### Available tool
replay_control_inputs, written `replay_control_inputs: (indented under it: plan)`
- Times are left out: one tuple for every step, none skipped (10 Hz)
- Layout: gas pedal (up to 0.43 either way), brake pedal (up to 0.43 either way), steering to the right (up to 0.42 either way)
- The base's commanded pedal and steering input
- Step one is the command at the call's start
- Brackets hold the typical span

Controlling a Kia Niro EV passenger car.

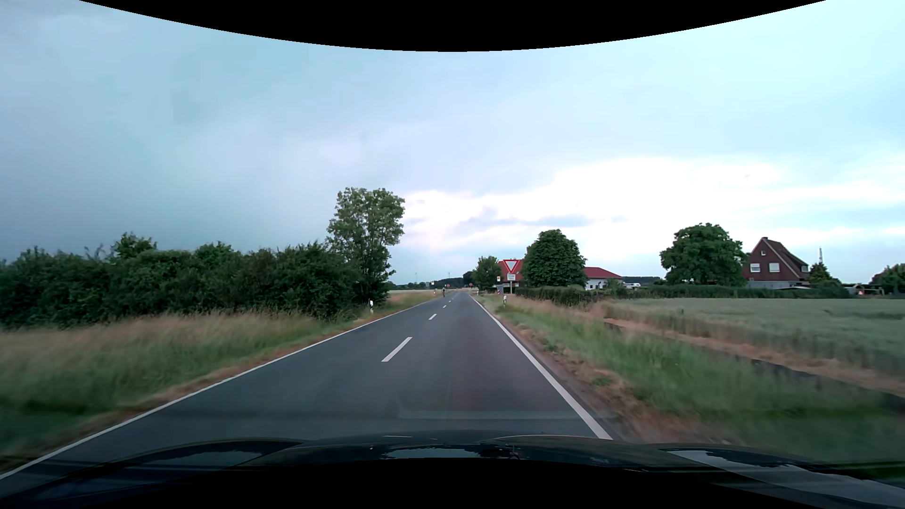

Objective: Follow the waypoints while adhering to traffic rules and regulations

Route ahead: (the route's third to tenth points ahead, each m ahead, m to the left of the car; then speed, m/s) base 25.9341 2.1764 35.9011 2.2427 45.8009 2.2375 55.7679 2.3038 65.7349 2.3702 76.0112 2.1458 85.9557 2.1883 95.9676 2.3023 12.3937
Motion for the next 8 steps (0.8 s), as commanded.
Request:
replay_control_inputs:
  plan:
    - [0.157, 0.000, 0.000]
    - [0.157, 0.000, 0.000]
    - [0.157, 0.000, -0.001]
    - [0.157, 0.000, -0.001]
    - [0.157, 0.000, -0.002]
    - [0.157, 0.000, -0.002]
    - [0.157, 0.000, -0.002]
    - [0.157, 0.000, -0.002]
